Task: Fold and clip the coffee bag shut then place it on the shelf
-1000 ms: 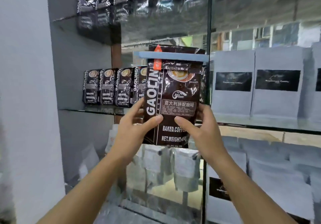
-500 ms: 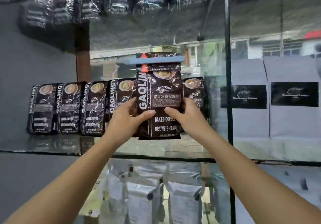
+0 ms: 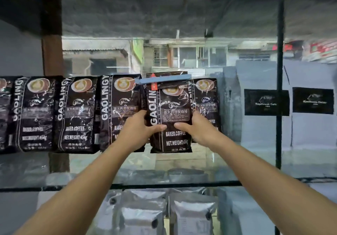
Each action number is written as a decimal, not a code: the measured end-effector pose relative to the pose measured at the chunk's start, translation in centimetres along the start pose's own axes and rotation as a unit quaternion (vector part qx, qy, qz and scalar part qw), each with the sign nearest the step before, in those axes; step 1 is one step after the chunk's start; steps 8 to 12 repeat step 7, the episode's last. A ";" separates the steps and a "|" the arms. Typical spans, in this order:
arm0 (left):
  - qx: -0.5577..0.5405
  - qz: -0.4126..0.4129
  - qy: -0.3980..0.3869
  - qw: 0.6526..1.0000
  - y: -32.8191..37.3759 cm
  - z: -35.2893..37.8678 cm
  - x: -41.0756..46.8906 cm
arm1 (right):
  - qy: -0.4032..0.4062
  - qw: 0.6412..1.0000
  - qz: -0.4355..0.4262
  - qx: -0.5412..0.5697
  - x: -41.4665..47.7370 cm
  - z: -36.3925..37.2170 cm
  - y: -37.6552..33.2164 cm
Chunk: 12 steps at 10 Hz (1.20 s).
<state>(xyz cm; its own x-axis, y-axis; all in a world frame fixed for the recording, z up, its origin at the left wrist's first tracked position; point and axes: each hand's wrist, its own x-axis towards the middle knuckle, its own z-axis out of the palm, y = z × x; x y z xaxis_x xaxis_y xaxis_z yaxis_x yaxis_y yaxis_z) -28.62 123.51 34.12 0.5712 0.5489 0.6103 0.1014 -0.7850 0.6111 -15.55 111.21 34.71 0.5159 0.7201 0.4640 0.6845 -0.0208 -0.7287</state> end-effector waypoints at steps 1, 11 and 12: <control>0.026 -0.004 -0.002 1.000 0.1 0.1 0.6 | -0.010 1.000 0.028 -0.002 0.3 0.0 -0.3; 0.239 -0.009 0.107 0.965 1.4 1.7 -1.3 | 0.154 0.938 0.018 -0.309 -1.6 1.1 0.3; 0.239 -0.009 0.107 0.965 1.4 1.7 -1.3 | 0.154 0.938 0.018 -0.309 -1.6 1.1 0.3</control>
